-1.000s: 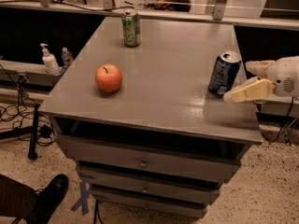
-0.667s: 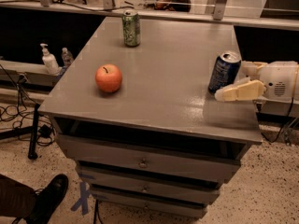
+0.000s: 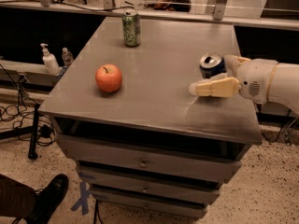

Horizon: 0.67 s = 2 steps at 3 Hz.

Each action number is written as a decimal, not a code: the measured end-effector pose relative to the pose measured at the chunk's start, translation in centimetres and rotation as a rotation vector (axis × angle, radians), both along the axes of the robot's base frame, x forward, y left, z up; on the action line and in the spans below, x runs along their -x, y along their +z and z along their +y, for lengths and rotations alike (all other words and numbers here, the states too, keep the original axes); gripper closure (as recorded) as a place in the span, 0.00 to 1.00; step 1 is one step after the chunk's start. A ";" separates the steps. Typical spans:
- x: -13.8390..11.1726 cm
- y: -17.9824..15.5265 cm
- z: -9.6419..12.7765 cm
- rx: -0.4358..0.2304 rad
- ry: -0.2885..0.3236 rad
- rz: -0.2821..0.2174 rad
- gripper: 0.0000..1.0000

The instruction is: Knock pepsi can over

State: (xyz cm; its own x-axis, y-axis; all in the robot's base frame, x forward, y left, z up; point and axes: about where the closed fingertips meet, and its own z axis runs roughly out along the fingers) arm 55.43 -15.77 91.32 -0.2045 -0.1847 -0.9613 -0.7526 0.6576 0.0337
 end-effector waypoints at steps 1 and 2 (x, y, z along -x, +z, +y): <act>0.8 1.2 4.9 0.006 -0.002 -0.012 0.00; 1.4 1.5 8.7 0.028 0.033 -0.019 0.00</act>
Offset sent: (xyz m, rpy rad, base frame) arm -0.0203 0.1254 0.0157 -0.0532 -0.0227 0.0677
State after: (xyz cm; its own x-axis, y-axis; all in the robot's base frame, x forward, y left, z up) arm 54.04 -7.10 92.82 -0.1800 -0.2183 -0.9591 -0.7740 0.6331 0.0012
